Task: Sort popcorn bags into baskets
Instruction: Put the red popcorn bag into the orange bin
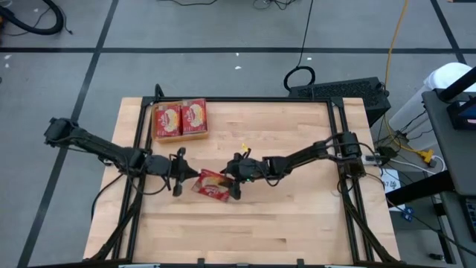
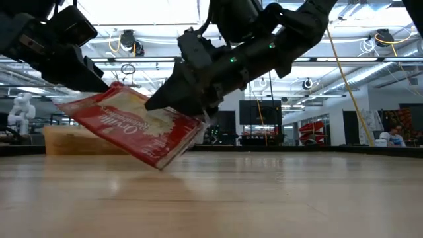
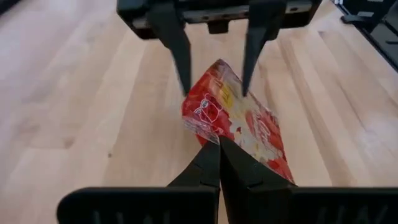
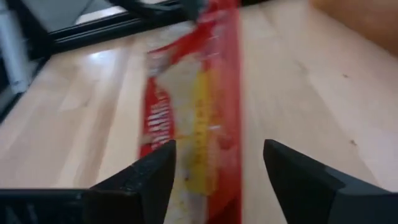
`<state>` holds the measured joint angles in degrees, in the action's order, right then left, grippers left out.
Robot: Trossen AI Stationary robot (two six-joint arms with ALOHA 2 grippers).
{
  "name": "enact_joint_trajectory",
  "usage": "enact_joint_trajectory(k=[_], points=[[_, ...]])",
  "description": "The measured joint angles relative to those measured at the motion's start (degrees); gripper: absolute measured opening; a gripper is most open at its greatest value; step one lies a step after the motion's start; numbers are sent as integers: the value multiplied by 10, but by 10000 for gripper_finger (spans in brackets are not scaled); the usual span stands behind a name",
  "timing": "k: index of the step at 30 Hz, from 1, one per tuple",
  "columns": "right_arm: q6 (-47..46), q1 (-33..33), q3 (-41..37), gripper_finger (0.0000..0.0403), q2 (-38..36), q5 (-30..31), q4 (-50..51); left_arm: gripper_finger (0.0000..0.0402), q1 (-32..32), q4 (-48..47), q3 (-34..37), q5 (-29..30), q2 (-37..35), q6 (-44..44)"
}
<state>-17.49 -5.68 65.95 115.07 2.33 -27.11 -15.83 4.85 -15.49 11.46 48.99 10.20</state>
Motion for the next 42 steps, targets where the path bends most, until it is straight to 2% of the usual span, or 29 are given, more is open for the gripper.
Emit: enact_joint_trajectory(k=[4, 10, 12, 18, 21, 24, 26, 31, 35, 42], points=[[30, 4, 0, 181, 0, -69, -14, 4, 18, 28, 0, 13, 0, -25], [29, 17, 0, 34, -1, -130, -12, 32, 42, 79, 0, 55, 0, -52], [26, 22, 0, 13, -2, -129, -11, 51, 46, 88, 0, 67, 0, -44], [13, 34, -1, 31, -28, -129, 39, 133, 49, 91, 0, 113, 0, -3], [17, 35, -23, 19, -56, -130, 59, 169, 50, 87, 0, 153, 0, 22], [19, 35, -62, 7, -97, -121, 65, 194, 49, 89, 0, 161, 0, 30], [19, 38, -93, 7, -130, -94, 63, 204, 49, 89, 0, 163, 0, 31], [19, 53, -171, 18, -208, -39, 22, 204, 48, 90, 0, 167, 1, 50], [31, 61, -223, 13, -253, 17, -67, 189, 48, 114, 0, 152, 6, 65], [66, 64, -266, 11, -244, 36, -277, 173, 48, 200, 0, 90, 35, 68]])
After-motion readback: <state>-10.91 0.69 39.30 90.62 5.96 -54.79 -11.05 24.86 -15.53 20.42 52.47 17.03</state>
